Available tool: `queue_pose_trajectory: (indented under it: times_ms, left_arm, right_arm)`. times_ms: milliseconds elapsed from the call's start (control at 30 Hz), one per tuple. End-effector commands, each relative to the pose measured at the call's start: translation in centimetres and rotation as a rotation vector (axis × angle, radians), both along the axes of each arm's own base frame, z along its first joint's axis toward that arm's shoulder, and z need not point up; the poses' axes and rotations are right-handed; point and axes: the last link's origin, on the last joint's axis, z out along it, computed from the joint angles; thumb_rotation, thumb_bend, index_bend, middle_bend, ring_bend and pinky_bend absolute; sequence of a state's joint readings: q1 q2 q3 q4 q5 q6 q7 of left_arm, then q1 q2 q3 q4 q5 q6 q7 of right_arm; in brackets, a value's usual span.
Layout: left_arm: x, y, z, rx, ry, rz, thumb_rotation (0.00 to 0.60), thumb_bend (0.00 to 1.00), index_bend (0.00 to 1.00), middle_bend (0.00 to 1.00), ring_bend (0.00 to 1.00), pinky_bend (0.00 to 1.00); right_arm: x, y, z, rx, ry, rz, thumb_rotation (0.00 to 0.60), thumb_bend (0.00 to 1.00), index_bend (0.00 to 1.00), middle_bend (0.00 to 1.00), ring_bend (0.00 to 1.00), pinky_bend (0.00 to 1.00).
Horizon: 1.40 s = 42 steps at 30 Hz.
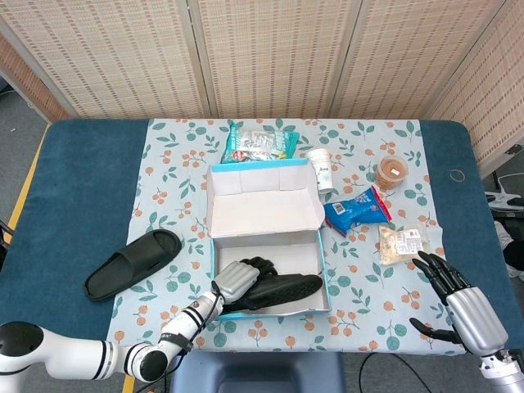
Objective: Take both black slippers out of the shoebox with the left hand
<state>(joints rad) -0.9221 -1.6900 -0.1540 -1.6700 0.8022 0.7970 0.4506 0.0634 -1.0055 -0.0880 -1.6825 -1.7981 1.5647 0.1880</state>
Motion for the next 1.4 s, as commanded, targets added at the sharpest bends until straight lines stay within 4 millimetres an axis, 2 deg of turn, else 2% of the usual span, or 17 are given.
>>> queue_pose_trajectory:
  times_ms: [33,100,200,367,600,800,967,1100,1333,1400]
  left_arm:
    - [-0.1,0.2,0.3,0.000,0.025,-0.004,0.600,0.46,0.64,0.53,0.38,0.35]
    - [-0.2,0.3,0.5,0.007,0.019,0.005,0.600,0.54,0.75,0.63,0.45,0.38]
    - [-0.2,0.7,1.1,0.032,0.009,0.011,0.600,0.64,0.86,0.72,0.51,0.42]
    - [-0.2,1.2,2.8,0.100,-0.026,0.008,0.600,0.71,0.93,0.81,0.55,0.47]
    - [-0.6,2.3,6.5,0.222,-0.135,-0.001,0.600,0.72,0.93,0.80,0.55,0.45]
    - [-1.3,3.4,11.2,0.308,-0.266,0.011,0.600,0.71,0.92,0.79,0.53,0.44]
    - [-3.0,4.1,14.8,0.394,-0.328,0.023,0.600,0.69,0.91,0.76,0.49,0.41]
    - [-6.1,4.4,18.7,0.523,-0.265,0.001,0.600,0.66,0.88,0.72,0.46,0.41]
    - [-16.6,1.7,23.3,0.665,-0.002,0.062,0.600,0.64,0.85,0.66,0.41,0.40]
    - [-18.8,1.1,24.1,0.690,0.035,0.067,0.600,0.63,0.84,0.62,0.38,0.39]
  right_arm:
    - [0.0,0.0,0.0,0.002,0.001,0.000,0.558,0.09,0.00,0.00,0.00,0.16]
    - [0.0,0.0,-0.1,0.003,0.003,0.000,0.558,0.09,0.00,0.00,0.00,0.16]
    - [0.0,0.0,-0.1,0.003,0.004,-0.002,0.555,0.09,0.00,0.00,0.00,0.16]
    - [0.0,0.0,-0.2,0.005,0.006,-0.006,0.558,0.09,0.00,0.00,0.00,0.16]
    - [0.0,-0.1,-0.2,0.002,0.008,-0.009,0.556,0.09,0.00,0.00,0.00,0.16]
    - [0.0,-0.1,-0.3,0.003,0.011,-0.011,0.556,0.09,0.00,0.00,0.00,0.16]
    - [0.1,0.0,-0.5,0.013,0.015,-0.008,0.556,0.09,0.00,0.00,0.00,0.17]
    - [0.1,0.2,-0.2,0.005,0.011,-0.007,0.556,0.09,0.00,0.00,0.00,0.17]
    - [0.1,0.2,-0.1,-0.004,0.014,-0.010,0.556,0.09,0.00,0.00,0.00,0.17]
    - [0.1,0.3,-0.2,-0.001,0.015,-0.007,0.555,0.09,0.00,0.00,0.00,0.17]
